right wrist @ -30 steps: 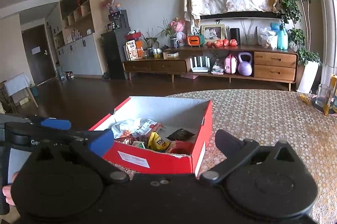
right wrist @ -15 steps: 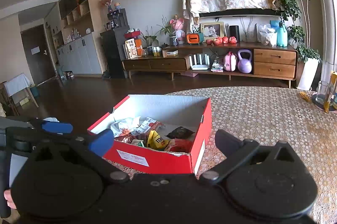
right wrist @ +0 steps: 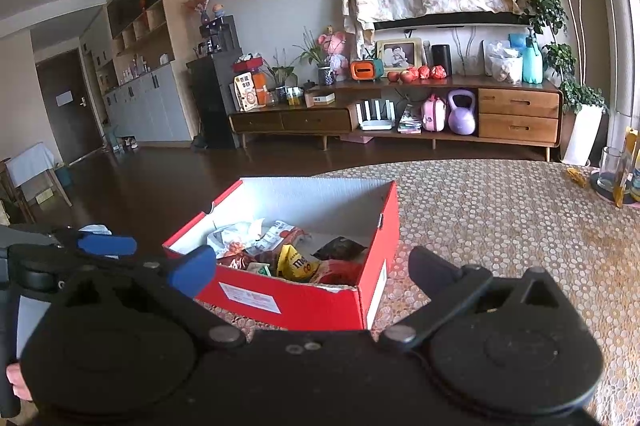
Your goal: Organize snacks
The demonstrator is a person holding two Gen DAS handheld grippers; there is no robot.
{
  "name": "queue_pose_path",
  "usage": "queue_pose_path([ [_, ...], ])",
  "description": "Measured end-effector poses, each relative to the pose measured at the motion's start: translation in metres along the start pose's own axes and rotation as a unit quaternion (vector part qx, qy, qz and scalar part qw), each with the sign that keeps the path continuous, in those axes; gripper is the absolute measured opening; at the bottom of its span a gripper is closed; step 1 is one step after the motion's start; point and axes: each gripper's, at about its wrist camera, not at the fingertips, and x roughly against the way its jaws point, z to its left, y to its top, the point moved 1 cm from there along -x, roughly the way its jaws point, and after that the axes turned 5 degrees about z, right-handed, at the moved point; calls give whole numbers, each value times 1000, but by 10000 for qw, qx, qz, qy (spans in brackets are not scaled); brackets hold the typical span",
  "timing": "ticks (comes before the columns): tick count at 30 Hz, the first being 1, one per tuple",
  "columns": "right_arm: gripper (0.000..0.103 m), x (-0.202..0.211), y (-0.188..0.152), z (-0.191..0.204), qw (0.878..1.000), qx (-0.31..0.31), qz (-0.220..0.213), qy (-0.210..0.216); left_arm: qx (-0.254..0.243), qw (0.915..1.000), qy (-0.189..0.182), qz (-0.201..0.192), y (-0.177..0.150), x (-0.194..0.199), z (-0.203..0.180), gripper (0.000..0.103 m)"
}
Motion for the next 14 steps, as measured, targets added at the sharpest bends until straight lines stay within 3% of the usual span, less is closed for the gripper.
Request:
queue_pose_path([
  [14, 103, -1, -5, -1, 10000, -76, 53, -17, 65, 10000, 34, 41, -2, -3, 0, 101],
])
